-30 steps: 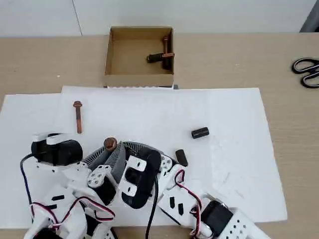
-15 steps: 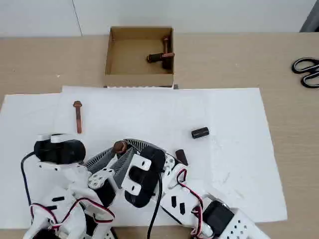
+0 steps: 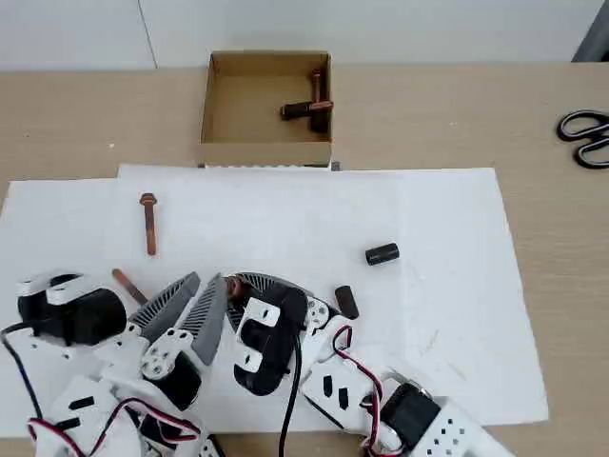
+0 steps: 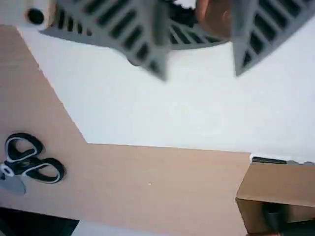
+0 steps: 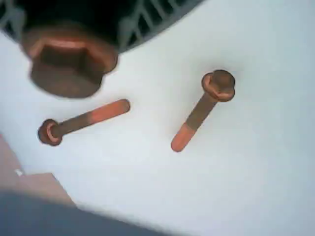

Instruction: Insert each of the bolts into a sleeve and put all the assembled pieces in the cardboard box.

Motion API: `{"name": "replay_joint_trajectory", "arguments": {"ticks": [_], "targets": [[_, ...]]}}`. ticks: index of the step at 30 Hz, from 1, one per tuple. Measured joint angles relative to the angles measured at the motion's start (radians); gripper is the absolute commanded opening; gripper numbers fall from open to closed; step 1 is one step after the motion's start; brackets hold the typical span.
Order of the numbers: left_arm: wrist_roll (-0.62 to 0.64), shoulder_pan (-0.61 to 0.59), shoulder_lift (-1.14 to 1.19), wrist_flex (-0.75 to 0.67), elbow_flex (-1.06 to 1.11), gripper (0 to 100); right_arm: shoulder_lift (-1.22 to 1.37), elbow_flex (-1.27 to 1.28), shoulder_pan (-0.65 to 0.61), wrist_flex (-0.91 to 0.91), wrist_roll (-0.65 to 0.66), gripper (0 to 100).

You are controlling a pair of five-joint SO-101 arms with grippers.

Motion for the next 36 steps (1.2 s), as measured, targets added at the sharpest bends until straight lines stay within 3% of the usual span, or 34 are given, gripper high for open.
{"name": "replay_joint_trajectory", "arguments": {"ticks": [5,12,20,29,36], "targets": [[-0.147,-0.060,-0.002,0.000,0.006,1,0.000,0.000,0.071,0.000,0.000,0.3],[-0.419,-0.339,0.000,0.000,0.239,1,0.000,0.003,0.365,0.000,-0.037,0.3],[-0.451,-0.413,0.006,-0.092,0.539,1,0.000,0.003,0.655,0.215,-0.270,0.3],[-0.453,-0.413,0.008,-0.176,0.678,1,0.026,-0.144,0.651,0.259,-0.359,0.3],[-0.453,-0.416,0.008,-0.183,0.678,1,0.341,-0.450,0.624,0.259,-0.368,0.3]]}}
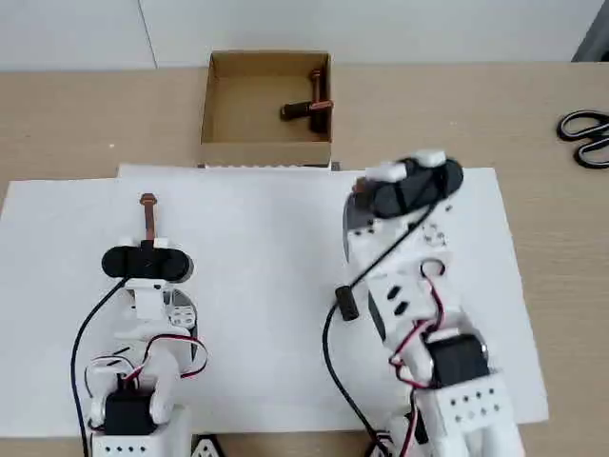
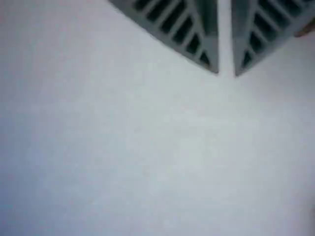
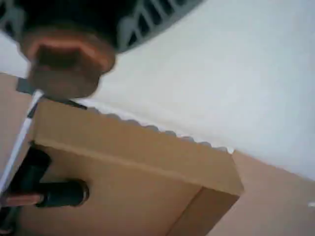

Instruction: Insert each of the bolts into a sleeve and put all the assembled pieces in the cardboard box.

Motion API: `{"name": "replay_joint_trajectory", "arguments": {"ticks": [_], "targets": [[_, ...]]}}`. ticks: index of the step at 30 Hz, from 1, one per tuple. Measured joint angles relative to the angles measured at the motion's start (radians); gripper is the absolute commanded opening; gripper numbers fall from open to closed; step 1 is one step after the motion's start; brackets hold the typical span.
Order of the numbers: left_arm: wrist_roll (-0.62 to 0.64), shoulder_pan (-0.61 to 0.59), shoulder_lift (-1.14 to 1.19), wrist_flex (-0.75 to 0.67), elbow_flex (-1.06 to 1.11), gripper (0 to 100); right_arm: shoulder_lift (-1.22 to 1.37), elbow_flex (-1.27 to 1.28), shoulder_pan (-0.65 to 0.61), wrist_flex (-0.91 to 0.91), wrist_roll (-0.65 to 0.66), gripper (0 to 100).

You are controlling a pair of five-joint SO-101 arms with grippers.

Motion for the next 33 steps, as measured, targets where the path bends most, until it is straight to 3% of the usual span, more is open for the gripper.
{"name": "replay_joint_trajectory", "arguments": {"ticks": [5,12,19,28,33], "targets": [[0.002,0.000,0.000,0.000,0.000,1,0.351,-0.290,0.000,-0.060,0.000,0.3],[0.002,-0.002,0.000,0.000,0.000,1,0.816,-0.605,0.000,-0.301,0.052,0.3],[0.000,-0.005,0.000,0.000,0.000,1,1.181,-0.752,0.003,-0.684,0.160,0.3],[0.000,-0.005,0.000,0.000,0.000,1,1.536,-0.885,0.002,-1.043,0.173,0.3],[0.017,-0.005,0.000,0.000,0.000,1,1.606,-0.885,-0.032,-1.097,0.180,1.4]]}}
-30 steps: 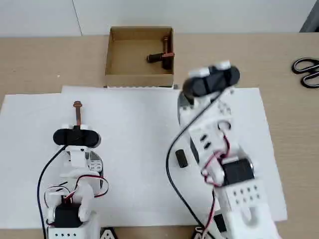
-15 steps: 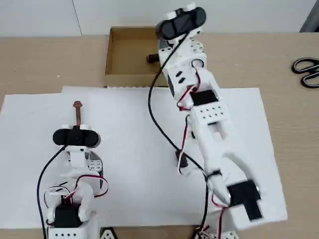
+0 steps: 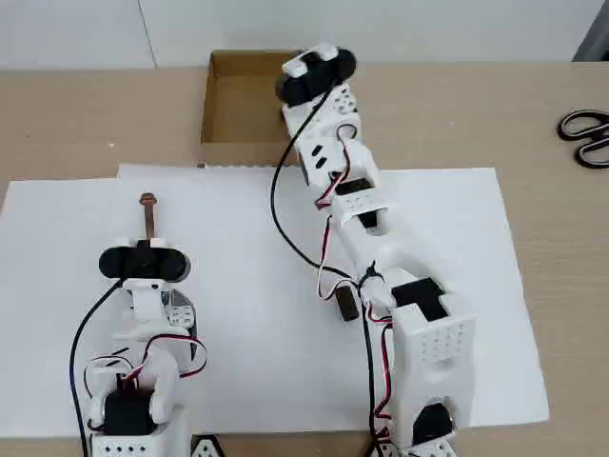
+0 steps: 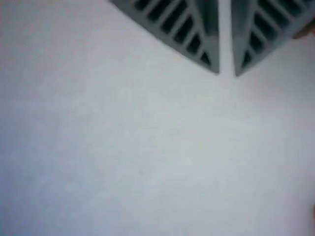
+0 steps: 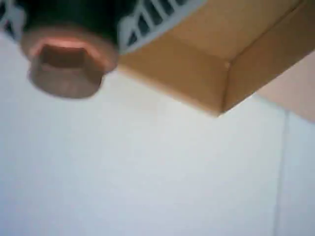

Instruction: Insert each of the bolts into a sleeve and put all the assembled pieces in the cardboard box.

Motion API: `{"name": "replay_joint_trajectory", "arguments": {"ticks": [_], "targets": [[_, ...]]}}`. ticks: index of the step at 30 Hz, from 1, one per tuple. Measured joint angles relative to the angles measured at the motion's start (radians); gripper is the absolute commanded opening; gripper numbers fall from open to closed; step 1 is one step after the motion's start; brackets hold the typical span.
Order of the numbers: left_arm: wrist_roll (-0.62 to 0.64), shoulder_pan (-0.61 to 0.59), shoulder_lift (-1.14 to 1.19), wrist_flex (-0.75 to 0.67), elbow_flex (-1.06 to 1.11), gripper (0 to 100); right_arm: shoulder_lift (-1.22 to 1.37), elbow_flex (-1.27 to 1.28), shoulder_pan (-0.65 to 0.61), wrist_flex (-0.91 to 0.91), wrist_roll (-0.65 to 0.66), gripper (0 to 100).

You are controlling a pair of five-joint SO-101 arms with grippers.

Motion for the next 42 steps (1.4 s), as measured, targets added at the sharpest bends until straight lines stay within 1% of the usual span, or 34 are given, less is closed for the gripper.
{"name": "replay_joint_trajectory", "arguments": {"ticks": [2,6,8,10,11,14,15,17,20,23,25,30,33,37,42], "targets": [[0.000,0.000,0.000,0.000,0.000,1,0.000,-0.015,-0.020,0.074,0.000,6.5],[0.000,0.000,0.000,0.000,0.000,1,0.000,-0.095,-0.038,0.278,0.000,21.7],[0.000,0.000,0.000,0.000,0.000,1,0.000,-0.132,-0.034,0.334,0.002,23.5],[0.000,0.000,0.000,0.000,0.000,1,-0.003,-0.158,-0.032,0.365,0.002,20.9],[0.000,0.000,0.000,0.000,0.000,1,-0.003,-0.166,-0.034,0.371,0.002,17.9],[0.000,0.000,0.000,0.000,0.000,1,-0.005,-0.170,-0.034,0.414,0.002,3.5],[0.000,0.000,0.000,0.000,0.000,1,-0.014,-0.170,-0.031,0.440,0.002,0.0],[0.000,0.000,0.000,-0.002,0.000,1,-0.051,-0.170,-0.028,0.502,0.002,2.5],[0.000,0.000,0.000,-0.003,0.000,1,-0.141,-0.170,-0.031,0.620,0.002,0.1],[0.003,0.000,0.000,-0.003,0.000,1,-0.227,-0.170,-0.032,0.753,0.002,0.4],[0.006,0.000,0.000,-0.003,0.000,1,-0.282,-0.170,-0.032,0.850,-0.037,0.4],[0.006,0.000,0.000,-0.003,0.000,1,-0.433,-0.170,-0.032,1.128,-0.199,0.4],[0.006,0.000,0.000,-0.003,0.000,1,-0.503,-0.170,-0.032,1.306,-0.267,0.4],[0.006,0.000,0.000,-0.003,0.000,1,-0.559,-0.170,-0.031,1.505,-0.301,0.4],[0.006,0.000,0.000,-0.003,0.000,1,-0.585,-0.172,-0.028,1.725,-0.305,0.4]]}}
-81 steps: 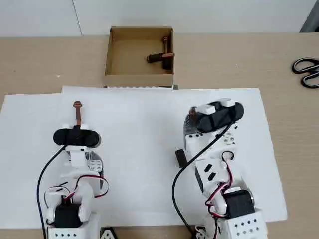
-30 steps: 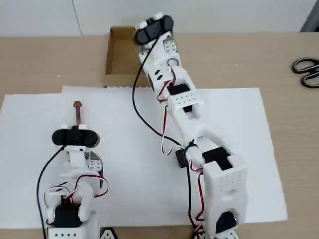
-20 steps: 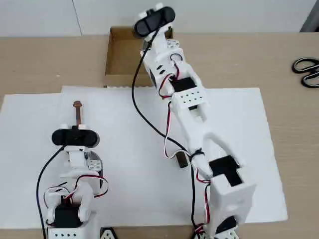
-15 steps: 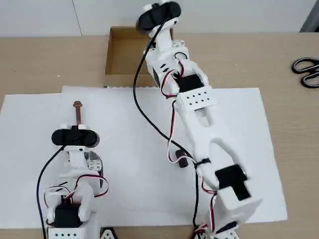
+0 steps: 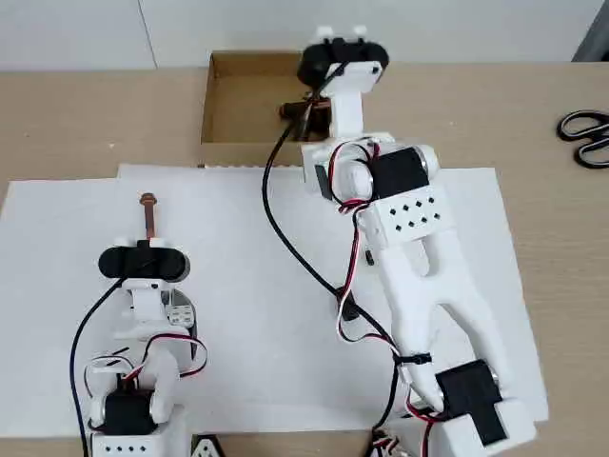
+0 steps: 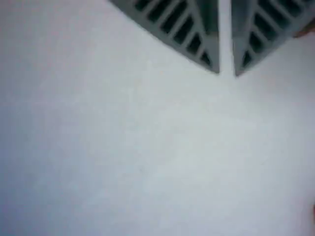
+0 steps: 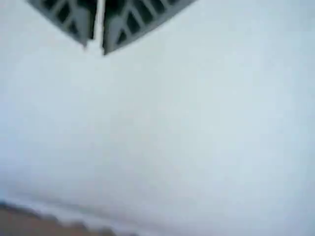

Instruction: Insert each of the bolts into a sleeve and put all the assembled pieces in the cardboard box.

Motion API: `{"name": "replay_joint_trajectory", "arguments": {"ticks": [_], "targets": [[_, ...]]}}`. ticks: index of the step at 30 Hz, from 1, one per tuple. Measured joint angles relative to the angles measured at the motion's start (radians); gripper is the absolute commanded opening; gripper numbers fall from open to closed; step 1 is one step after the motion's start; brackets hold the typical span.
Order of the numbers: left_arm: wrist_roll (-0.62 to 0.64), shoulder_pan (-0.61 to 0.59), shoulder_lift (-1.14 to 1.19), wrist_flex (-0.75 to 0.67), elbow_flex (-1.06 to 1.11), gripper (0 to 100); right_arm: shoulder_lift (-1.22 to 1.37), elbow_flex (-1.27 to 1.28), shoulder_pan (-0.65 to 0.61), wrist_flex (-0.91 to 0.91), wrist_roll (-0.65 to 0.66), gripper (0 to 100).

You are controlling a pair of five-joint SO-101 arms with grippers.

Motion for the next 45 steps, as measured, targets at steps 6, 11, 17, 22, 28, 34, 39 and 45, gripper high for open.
{"name": "replay_joint_trajectory", "arguments": {"ticks": [6,11,17,22,28,34,39,45], "targets": [[0.000,0.000,0.000,0.000,0.000,1,0.000,0.000,0.000,0.253,0.000,0.4],[0.000,0.000,0.000,0.000,0.000,1,0.000,0.000,0.005,0.350,0.000,0.5],[0.000,0.000,0.000,0.000,0.000,1,-0.006,0.114,-0.005,0.361,0.063,0.7],[0.000,0.000,0.000,0.000,0.000,1,-0.006,0.262,-0.005,0.339,0.129,0.8],[0.000,0.000,0.000,0.000,0.000,1,-0.006,0.387,-0.005,0.311,0.140,8.0],[0.000,0.000,0.000,0.000,0.000,1,-0.009,0.482,-0.005,0.245,0.140,10.2],[0.000,0.000,0.000,0.000,0.000,1,-0.009,0.514,-0.025,0.167,0.140,10.4],[0.000,0.000,0.000,0.000,0.000,1,-0.009,0.516,-0.130,0.092,0.140,10.4]]}}
